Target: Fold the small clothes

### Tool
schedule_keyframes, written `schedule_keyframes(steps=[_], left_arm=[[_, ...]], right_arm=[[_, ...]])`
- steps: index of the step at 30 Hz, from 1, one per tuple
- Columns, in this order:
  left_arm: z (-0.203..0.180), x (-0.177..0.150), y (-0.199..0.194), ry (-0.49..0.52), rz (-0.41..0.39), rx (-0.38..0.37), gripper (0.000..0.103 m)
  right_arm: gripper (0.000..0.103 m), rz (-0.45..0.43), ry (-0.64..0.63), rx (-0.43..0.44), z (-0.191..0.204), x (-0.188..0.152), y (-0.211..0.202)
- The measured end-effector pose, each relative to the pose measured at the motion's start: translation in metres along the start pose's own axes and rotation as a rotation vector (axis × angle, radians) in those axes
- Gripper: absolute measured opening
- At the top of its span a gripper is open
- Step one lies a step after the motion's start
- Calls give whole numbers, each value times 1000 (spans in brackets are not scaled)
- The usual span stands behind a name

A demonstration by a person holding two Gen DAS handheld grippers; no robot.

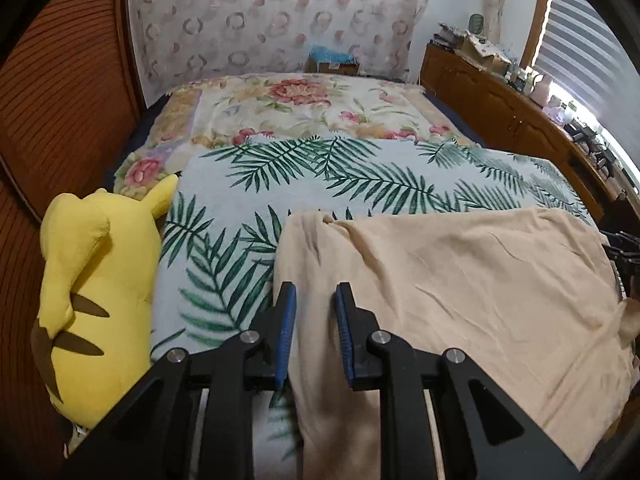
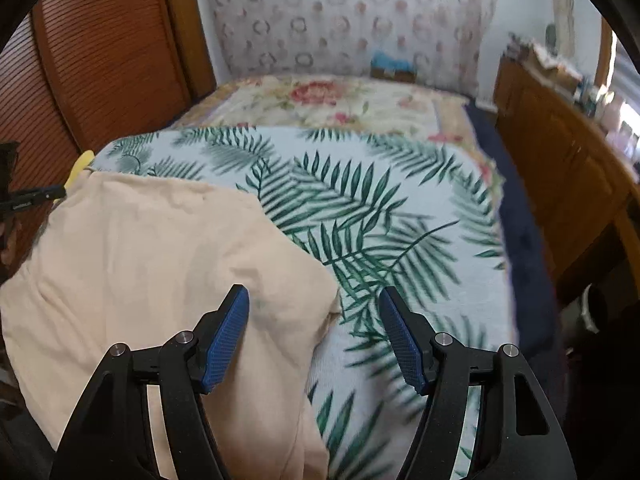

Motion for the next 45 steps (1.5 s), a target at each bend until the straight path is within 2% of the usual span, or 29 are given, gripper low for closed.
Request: schedule_keyframes(steps=[4, 7, 9, 11, 12, 13, 15, 17, 18, 22, 26, 31, 33, 35, 37, 38, 39, 40, 41, 42, 45], left_arm=[[-2, 0, 12, 14, 18, -13, 18], [-6, 1, 19, 30, 23, -23, 18], [-8, 4, 22, 36, 19, -20, 18], [-9, 9, 26, 42, 20, -17, 18], [-8, 11, 27, 44, 21, -17, 18], [-8, 13, 29, 48, 21, -16, 18], [-8, 14, 31, 53, 16, -16, 18], [-11, 13, 31, 79, 3, -19, 15], [-12, 13, 30, 85, -2, -30, 3], [-12, 23, 12, 58, -93, -23, 1], [-21, 53, -19, 41, -240, -23, 1], [-28, 94, -21, 37, -310, -13, 1], [-28, 106, -9, 51, -311, 29, 2], [-25, 110, 3, 52, -293, 50, 3], [-21, 108, 15, 47, -234, 34, 7], [-19, 104, 18, 50, -208, 9, 8], [-21, 100, 19, 53, -199, 2, 13], [-20, 94, 18, 61, -185, -8, 18], [-19, 87, 16, 70, -164, -16, 19], [-22, 79, 14, 78, -145, -17, 19], [-26, 54, 0, 88, -110, -36, 21]], right_arm=[[70, 43, 1, 33, -1, -3, 18], [68, 29, -22, 53, 3, -2, 21], [52, 23, -15, 87, 4, 0, 23], [43, 24, -24, 111, 8, 2, 24], [34, 24, -29, 120, 9, 3, 25], [29, 25, -33, 133, 11, 4, 26], [10, 23, -33, 173, 15, 7, 28], [8, -6, -64, 160, 22, 8, 24], [7, -29, -78, 147, 25, 10, 19], [6, -169, -86, 99, 29, 29, -12], [5, -265, -105, 48, 26, 61, -41], [5, -356, -137, -54, 13, 115, -61], [5, -375, -128, -112, 1, 135, -57], [6, -329, -87, -146, -14, 146, -39], [7, -273, -81, -151, -22, 147, -18], [11, -233, -83, -147, -24, 143, -6], [23, -185, -75, -142, -26, 138, 6], [31, -161, -70, -149, -28, 134, 12], [45, -143, -67, -172, -29, 125, 17], [52, -140, -66, -171, -28, 118, 18], [53, -122, -52, -145, -23, 96, 15]])
Point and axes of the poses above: each gripper's, at about its wrist camera, not at the fingertips, and y roughly the way its jaws point, z to its left, x to its top, the point moved 1 cm from there along y, roughly the way its jaws point, and after that the axes turned 6 degrees about -z, right-handed, at the moved point
